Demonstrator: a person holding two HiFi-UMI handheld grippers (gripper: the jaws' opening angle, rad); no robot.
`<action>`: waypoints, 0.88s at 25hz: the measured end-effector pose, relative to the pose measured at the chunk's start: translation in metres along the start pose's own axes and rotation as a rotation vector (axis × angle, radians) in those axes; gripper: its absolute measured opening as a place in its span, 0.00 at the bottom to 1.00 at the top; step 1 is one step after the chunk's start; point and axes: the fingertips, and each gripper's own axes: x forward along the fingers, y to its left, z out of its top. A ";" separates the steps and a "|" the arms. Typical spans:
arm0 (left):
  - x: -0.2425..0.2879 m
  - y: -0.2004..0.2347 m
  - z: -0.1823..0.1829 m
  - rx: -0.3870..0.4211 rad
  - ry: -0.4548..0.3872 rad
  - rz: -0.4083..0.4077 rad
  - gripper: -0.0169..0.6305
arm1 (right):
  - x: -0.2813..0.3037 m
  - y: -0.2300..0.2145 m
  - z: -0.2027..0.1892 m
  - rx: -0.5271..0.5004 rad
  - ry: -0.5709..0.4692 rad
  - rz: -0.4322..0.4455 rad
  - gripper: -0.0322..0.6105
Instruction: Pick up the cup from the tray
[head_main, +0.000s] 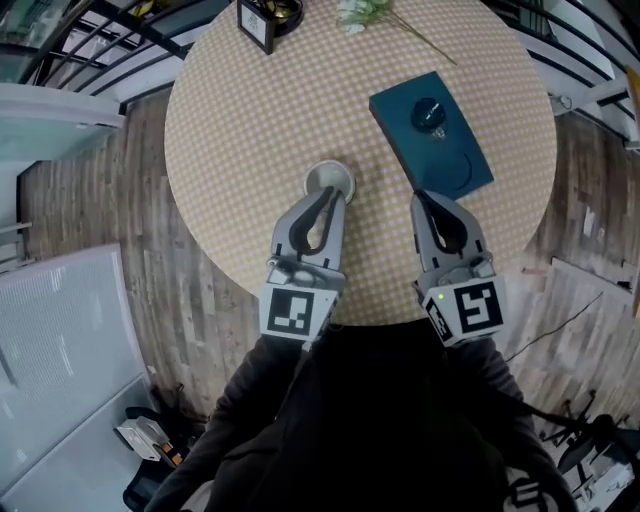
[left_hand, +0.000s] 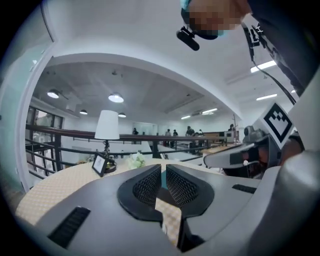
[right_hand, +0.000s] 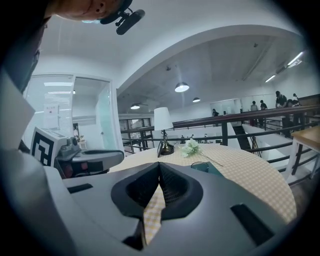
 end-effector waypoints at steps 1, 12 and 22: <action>0.007 -0.007 0.009 -0.009 -0.020 -0.010 0.08 | -0.004 -0.005 0.002 -0.002 -0.003 -0.011 0.05; 0.064 -0.073 0.063 -0.017 -0.100 -0.088 0.05 | -0.044 -0.060 0.020 -0.004 -0.038 -0.115 0.05; 0.085 -0.095 0.066 -0.012 -0.085 -0.103 0.04 | -0.047 -0.079 0.015 0.022 -0.040 -0.116 0.05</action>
